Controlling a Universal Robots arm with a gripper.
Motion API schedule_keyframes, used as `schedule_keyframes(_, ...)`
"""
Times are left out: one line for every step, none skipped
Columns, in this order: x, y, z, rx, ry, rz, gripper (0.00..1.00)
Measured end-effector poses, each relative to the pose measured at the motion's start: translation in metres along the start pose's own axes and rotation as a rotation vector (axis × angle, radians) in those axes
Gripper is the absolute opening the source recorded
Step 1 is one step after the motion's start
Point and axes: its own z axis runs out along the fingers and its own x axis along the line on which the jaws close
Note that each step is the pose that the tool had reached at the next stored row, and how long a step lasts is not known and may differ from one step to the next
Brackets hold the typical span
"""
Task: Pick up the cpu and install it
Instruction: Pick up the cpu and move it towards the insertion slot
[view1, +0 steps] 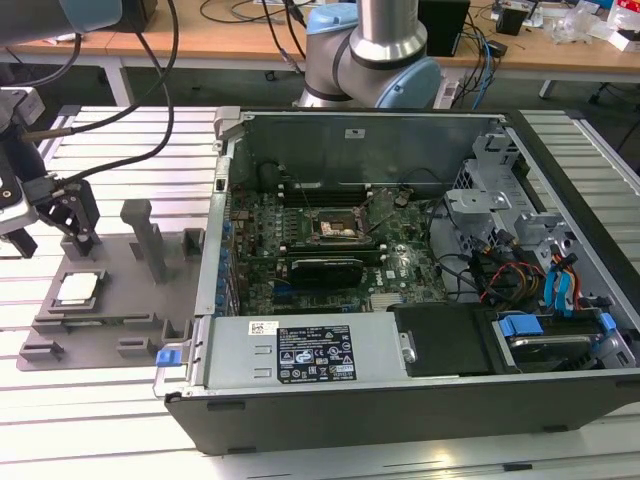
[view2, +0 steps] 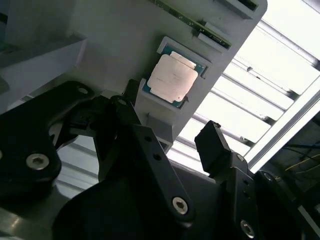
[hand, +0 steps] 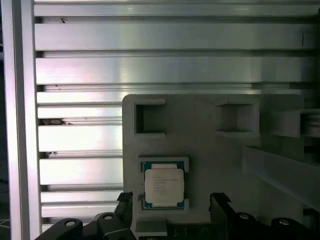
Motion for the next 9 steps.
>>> schedule_keyframes(0.0000, 0.0000, 0.0001, -0.0001, -0.0001, 0.000, 0.72)
schedule_keyframes(0.0000, 0.0000, 0.0001, -0.0001, -0.0001, 0.000, 0.72)
schedule_keyframes(0.0000, 0.0000, 0.0001, -0.0001, -0.0001, 0.000, 0.72)
schedule_keyframes(0.0000, 0.0000, 0.0008, -0.0002, -0.0005, 0.000, 0.72)
schedule_keyframes(0.0001, 0.0001, 0.0023, -0.0001, -0.0001, 0.000, 0.72)
schedule_keyframes(0.0001, 0.0001, 0.0031, -0.0001, -0.0002, 0.000, 0.72)
schedule_keyframes(0.0001, 0.0001, 0.0037, -0.0002, -0.0002, 0.000, 0.72)
schedule_keyframes(0.0001, 0.0001, 0.0048, -0.0001, -0.0001, 0.000, 0.72)
schedule_keyframes(0.0002, 0.0002, 0.0052, -0.0001, -0.0001, 0.000, 0.72)
